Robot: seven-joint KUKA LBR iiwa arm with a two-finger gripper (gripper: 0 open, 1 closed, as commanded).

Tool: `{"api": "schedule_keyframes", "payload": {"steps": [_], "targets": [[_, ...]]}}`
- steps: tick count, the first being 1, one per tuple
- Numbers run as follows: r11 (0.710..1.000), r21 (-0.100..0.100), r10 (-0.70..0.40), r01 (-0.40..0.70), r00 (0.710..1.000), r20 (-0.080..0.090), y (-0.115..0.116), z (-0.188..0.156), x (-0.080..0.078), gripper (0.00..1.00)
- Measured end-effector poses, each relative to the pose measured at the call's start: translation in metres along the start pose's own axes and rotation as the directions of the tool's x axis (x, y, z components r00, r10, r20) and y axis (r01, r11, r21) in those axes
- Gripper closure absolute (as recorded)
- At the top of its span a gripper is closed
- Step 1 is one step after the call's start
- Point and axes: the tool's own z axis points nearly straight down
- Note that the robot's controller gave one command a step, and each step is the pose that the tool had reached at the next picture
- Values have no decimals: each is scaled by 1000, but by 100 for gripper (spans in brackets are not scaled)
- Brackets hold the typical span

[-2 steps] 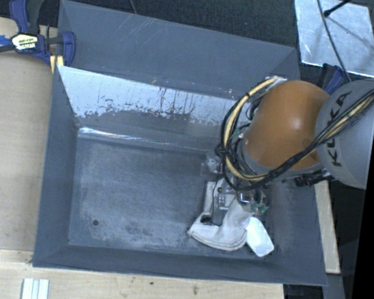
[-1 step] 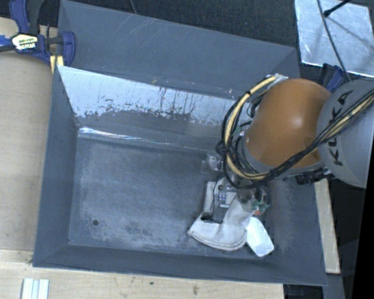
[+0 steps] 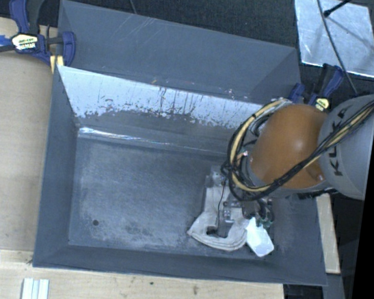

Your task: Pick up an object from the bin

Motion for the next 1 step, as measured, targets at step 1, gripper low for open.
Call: {"api": "schedule_keyframes", "payload": {"steps": [1], "targets": [[995,-4,-99,99,995,-12,-43,43,-6,100]]}}
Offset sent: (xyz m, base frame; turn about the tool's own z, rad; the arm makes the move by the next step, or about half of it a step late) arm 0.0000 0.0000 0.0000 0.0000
